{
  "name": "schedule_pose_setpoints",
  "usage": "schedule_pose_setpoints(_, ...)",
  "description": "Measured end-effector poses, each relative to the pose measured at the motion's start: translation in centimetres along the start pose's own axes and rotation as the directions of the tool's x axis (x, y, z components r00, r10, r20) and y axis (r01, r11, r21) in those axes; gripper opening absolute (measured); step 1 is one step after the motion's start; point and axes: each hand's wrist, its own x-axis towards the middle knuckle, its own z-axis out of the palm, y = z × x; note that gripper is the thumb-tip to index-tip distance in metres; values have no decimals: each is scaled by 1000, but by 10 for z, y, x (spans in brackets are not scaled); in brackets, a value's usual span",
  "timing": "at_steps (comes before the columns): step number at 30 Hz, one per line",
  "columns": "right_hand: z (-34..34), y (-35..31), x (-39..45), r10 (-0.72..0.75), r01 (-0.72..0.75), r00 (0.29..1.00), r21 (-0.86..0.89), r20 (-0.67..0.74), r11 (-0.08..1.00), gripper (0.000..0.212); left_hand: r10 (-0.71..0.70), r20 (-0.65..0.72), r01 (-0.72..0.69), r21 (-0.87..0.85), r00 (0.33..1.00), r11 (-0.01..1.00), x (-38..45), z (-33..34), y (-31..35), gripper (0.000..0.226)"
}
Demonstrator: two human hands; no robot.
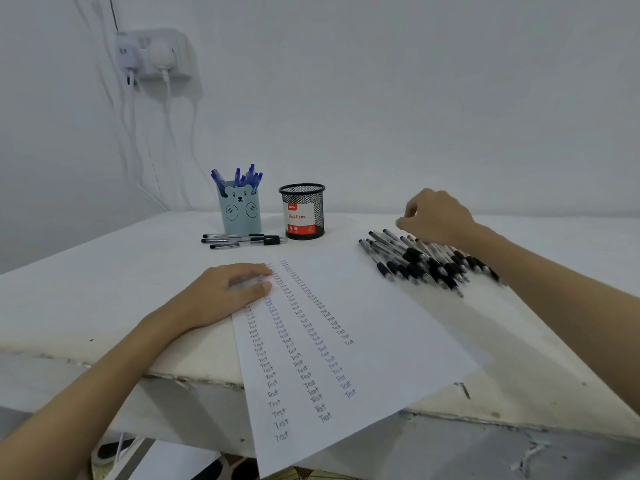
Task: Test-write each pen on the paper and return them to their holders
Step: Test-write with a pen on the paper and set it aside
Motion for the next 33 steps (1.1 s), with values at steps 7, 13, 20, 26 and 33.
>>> schedule_pose_setpoints(7, 24, -96, 20, -332, 331, 927, 33, 171, 943, 18, -57, -68, 59, 39, 996, 997, -5, -27, -22, 36)
schedule_pose_setpoints(13, 83, -162, 33, -451, 524, 789, -74, 418, 848, 39, -88, -101, 88, -8, 991, 996, -14, -29, -47, 27)
schedule_pose_setpoints(20, 133, -185, 42, -463, 533, 810, -122, 362, 837, 40, -45, -115, 50, 45, 992, 998, -7, -29, -55, 28)
schedule_pose_setpoints(26, 139, -189, 43, -521, 567, 812, -149, 263, 810, 22, -62, -113, 65, 25, 992, 998, -7, -29, -60, 24)
schedule_pose_setpoints(33, 105, -187, 51, -484, 452, 858, 197, 170, 870, 17, -56, -99, 59, 31, 994, 998, -9, -32, -59, 33)
